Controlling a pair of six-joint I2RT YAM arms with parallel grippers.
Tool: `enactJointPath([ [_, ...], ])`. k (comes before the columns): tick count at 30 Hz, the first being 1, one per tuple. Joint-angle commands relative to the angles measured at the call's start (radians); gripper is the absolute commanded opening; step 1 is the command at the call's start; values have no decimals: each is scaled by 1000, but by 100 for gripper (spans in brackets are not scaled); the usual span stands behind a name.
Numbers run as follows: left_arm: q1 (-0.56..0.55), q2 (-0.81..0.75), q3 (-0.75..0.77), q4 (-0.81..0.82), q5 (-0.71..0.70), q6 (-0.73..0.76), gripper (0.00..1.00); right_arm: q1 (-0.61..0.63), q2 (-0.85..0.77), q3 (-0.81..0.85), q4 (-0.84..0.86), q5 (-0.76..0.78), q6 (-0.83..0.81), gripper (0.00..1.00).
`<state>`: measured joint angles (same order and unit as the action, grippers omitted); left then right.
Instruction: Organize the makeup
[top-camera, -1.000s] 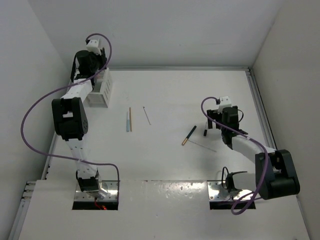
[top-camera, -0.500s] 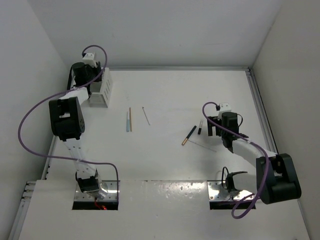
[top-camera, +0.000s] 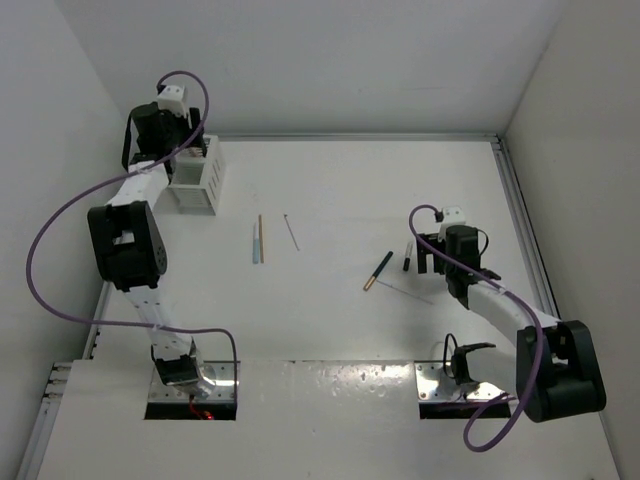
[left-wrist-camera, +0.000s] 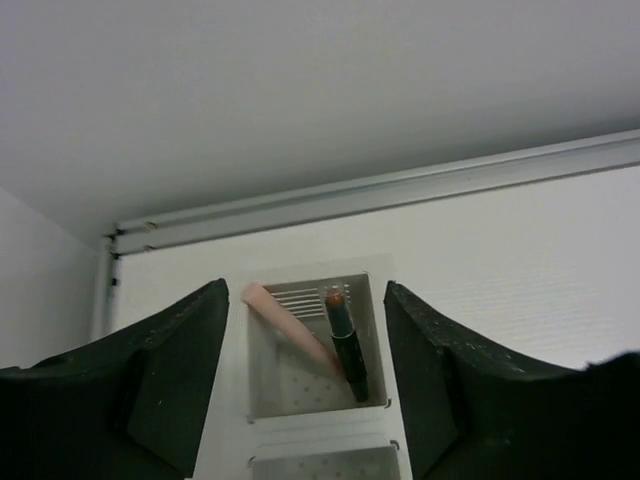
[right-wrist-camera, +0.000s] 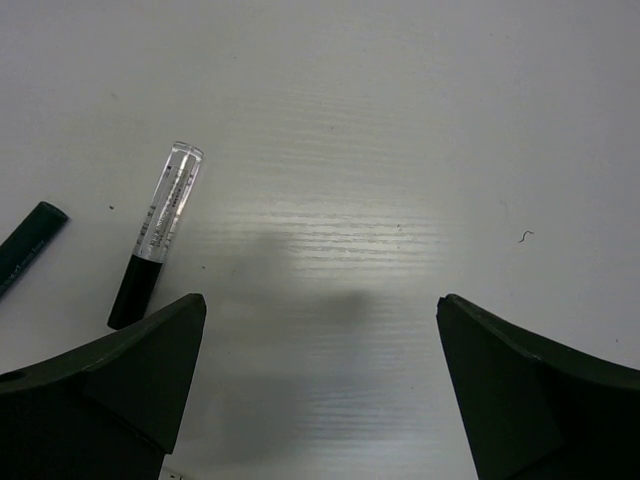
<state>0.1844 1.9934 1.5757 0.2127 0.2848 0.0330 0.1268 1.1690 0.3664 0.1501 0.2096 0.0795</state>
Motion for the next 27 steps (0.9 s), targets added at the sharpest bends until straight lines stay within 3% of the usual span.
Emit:
enactJointPath([
  [1,-48,-169,15,-86,-28,214,69,4,-26,3,-35,30,25,99],
  [4,-149,-318,-83,-229,-50,412,67,2,-20,20,-96,39,37,99],
  [6,-183,-352,-92,-438,-20,412,63,2,-11,39,-121,53,46,99],
  [9,-276,-372,-208,-561,-77,328,62,4,-5,52,-147,103,71,99],
  [13,-390,-419,-389,-584,-162,248,59,1,-11,49,-182,88,59,99],
  [16,-443,-441,-437,-584,-214,199,57,-9,-22,58,-213,27,63,92],
  [22,-444,-462,-473,-593,-248,140,56,-33,29,193,-392,-43,164,83],
  [27,-444,-473,-496,-593,-260,140,56,-47,191,367,-468,-70,287,71],
])
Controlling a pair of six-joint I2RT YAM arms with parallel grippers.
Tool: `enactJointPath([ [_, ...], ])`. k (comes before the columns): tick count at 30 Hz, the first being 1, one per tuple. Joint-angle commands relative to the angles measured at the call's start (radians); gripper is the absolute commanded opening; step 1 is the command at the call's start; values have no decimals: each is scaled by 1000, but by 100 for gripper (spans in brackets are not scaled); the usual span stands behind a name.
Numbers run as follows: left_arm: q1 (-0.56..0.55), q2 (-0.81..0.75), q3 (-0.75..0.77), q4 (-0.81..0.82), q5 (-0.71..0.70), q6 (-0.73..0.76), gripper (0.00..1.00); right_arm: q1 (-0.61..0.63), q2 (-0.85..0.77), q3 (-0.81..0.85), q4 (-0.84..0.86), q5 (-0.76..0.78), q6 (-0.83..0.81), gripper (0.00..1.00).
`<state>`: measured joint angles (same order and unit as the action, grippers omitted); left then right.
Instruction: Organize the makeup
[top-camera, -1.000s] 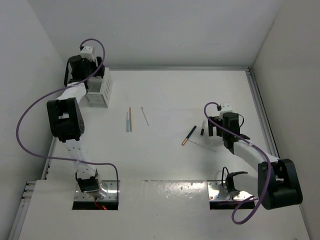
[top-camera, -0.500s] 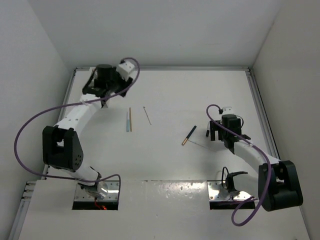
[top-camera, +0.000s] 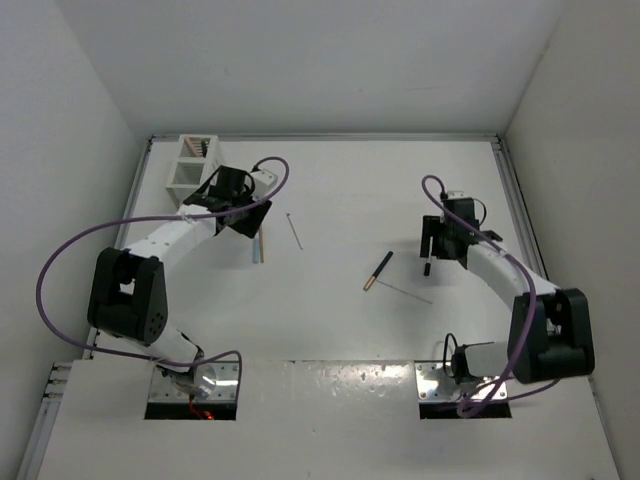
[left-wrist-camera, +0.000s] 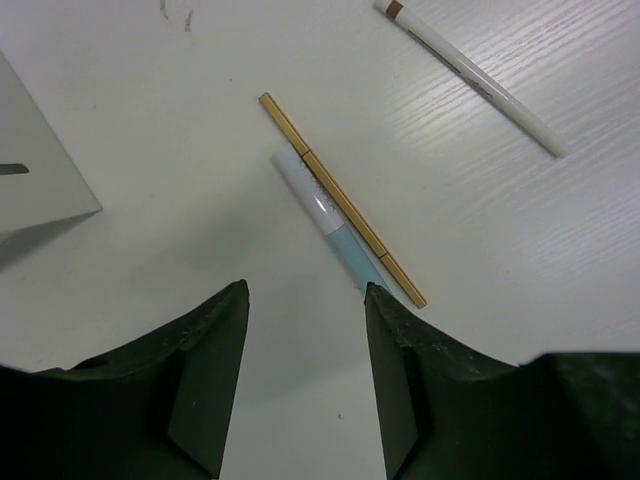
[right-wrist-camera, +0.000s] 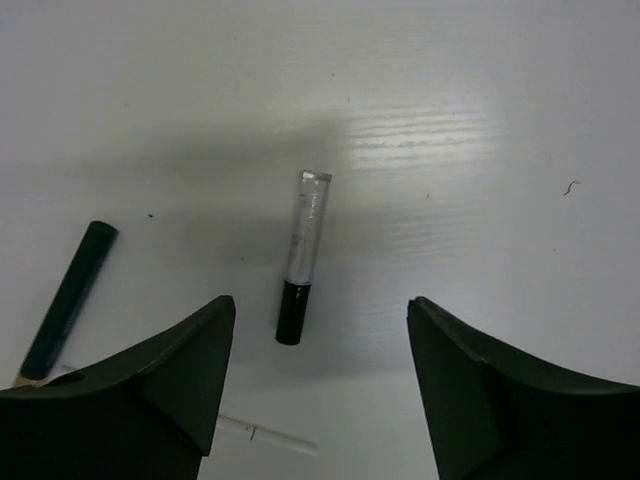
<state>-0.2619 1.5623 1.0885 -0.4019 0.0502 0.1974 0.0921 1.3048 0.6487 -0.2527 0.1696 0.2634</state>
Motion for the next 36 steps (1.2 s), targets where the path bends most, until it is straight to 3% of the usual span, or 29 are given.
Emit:
enactJointPath([
  [1,3,-53,-9,21,-26,-24,56,-26,135,157,-78,-42,117,68],
  [4,3,-64,-9,21,-26,-24,56,-41,264,285,-251,-70,143,48],
  [5,3,-73,-9,21,-35,-24,56,-46,281,305,-313,-68,149,47],
  [8,13,-82,-19,21,-35,-24,56,-45,327,319,-347,-116,149,42],
  [17,23,-91,-29,21,-26,-33,56,-45,358,293,-425,-7,197,42],
  [21,23,-81,-9,21,-16,-33,56,-61,326,267,-428,45,183,45],
  [24,23,-81,-9,21,-16,-33,54,-88,291,270,-415,31,114,56],
  [25,32,-71,-9,21,-16,-33,54,-122,274,273,-413,-1,93,64],
  [28,32,-71,-9,21,-16,-33,54,-242,295,301,-430,-114,65,73],
  [32,32,-71,1,21,-6,-24,54,-315,382,319,-433,-319,16,74],
  [36,41,-71,1,21,-6,-24,54,-308,464,330,-447,-326,2,71],
])
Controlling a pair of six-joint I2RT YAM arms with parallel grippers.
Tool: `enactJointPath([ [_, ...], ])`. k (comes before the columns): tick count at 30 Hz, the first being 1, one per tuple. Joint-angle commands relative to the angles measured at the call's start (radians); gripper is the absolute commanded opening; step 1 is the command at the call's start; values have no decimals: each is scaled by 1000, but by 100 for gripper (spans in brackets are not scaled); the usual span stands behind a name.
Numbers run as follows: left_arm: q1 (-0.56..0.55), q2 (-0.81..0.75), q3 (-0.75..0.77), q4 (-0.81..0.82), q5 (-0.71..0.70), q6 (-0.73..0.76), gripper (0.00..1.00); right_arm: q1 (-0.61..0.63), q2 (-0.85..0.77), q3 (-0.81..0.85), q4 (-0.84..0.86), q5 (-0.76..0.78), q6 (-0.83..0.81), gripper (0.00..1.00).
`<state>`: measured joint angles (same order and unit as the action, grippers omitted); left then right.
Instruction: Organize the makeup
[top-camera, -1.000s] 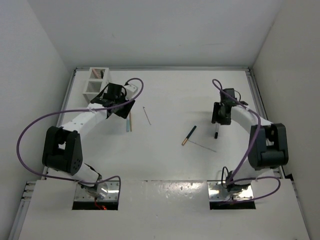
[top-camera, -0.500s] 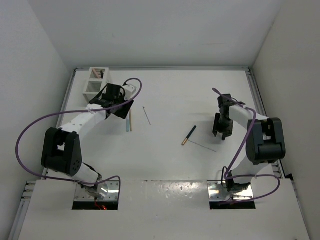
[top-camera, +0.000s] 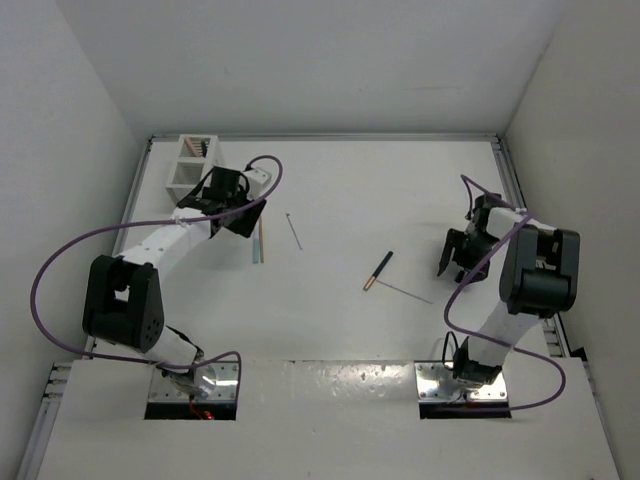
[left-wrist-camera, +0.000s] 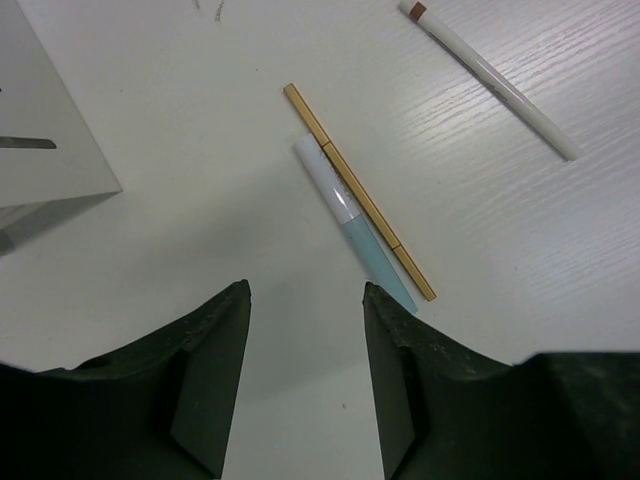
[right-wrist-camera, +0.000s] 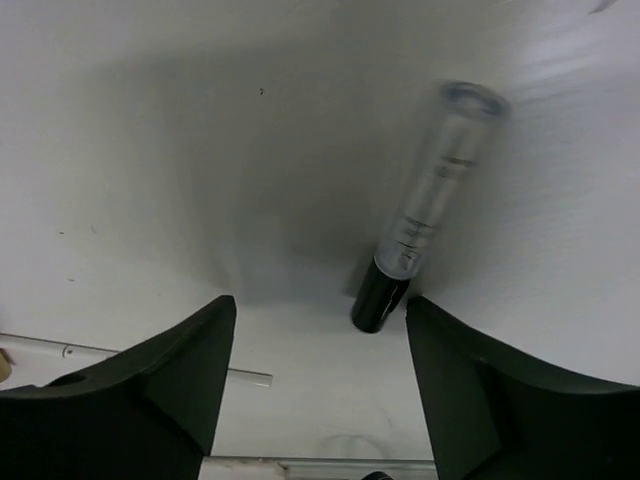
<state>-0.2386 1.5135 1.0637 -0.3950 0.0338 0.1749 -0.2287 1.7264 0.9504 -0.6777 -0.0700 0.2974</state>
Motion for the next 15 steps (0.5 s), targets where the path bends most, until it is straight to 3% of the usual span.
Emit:
enactJointPath([
  [1,18,-22,25,15,11,9,54,11,62,30,-20,-73,-32,68],
  [4,28,-22,25,15,11,9,54,11,104,50,-37,-16,-20,49],
  [5,41,-22,25,15,11,9,54,11,110,51,-39,-1,-12,39],
  [9,50,-22,35,15,11,9,54,5,136,66,-54,61,-10,20],
  [13,50,-22,35,15,11,9,54,-3,165,120,-117,40,-17,26],
  [15,50,-22,35,15,11,9,54,-6,156,128,-129,6,-27,41],
])
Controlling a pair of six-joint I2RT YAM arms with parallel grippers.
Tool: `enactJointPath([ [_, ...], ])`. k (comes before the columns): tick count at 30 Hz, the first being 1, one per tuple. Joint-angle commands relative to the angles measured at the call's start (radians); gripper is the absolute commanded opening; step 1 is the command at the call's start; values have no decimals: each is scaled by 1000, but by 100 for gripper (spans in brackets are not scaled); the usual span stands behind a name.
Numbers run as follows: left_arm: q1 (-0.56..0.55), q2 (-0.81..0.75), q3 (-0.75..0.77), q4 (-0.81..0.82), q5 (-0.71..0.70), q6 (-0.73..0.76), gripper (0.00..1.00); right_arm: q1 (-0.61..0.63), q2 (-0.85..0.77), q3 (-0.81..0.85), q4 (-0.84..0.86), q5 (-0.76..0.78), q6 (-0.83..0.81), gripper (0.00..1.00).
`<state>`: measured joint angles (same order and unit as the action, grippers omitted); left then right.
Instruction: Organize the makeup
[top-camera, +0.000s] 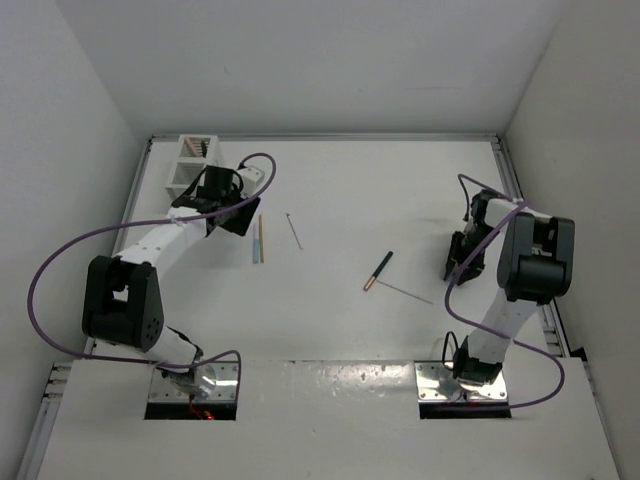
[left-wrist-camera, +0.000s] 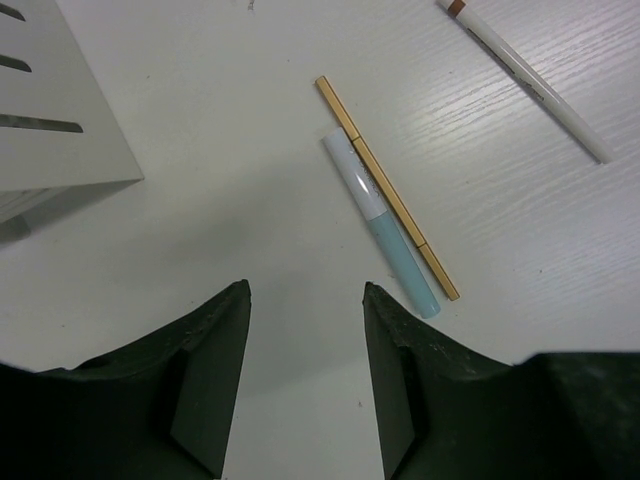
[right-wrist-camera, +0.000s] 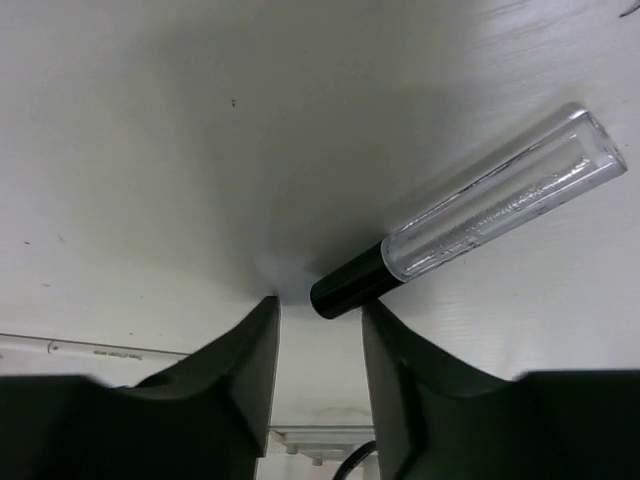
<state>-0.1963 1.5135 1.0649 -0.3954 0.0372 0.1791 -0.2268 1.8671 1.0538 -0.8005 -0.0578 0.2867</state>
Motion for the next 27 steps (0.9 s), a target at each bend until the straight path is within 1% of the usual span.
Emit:
enactJointPath([
  [1,8,-22,33,15,16,5,54,-8,-18,23,-11,-58,-15,47],
  [2,8,-22,33,15,16,5,54,-8,-32,17,-14,-69,-9,52],
  [3,8,-22,33,15,16,5,54,-9,-49,-21,-12,-74,17,60],
  [4,8,-22,33,15,16,5,54,-12,-104,-40,-8,-73,34,64],
  [6,8,-22,33,15,26,-4,54,-43,-150,-83,4,-65,100,71],
  [7,8,-22,33,15,26,-4,54,-55,-167,-109,21,-65,115,71],
  [8,8,-22,33,15,26,-4,54,-66,-174,-124,44,-56,165,73],
  [9,8,-22,33,15,36,-4,54,-101,-175,-129,53,-51,184,73],
  [12,8,-22,33,15,36,-4,54,-121,-142,-109,98,-37,268,73],
  [13,8,-22,33,15,36,-4,54,-121,-126,-60,103,-36,282,72],
  [16,8,-22,33,15,46,-4,54,-106,-42,-11,121,-37,356,71],
  [20,17,-33,33,15,36,-4,53,-92,-23,11,129,-4,378,69],
  [24,17,-33,24,15,36,-4,53,-89,-11,5,106,91,378,64],
  [27,17,-33,24,15,36,-4,53,-88,20,11,95,99,376,50],
])
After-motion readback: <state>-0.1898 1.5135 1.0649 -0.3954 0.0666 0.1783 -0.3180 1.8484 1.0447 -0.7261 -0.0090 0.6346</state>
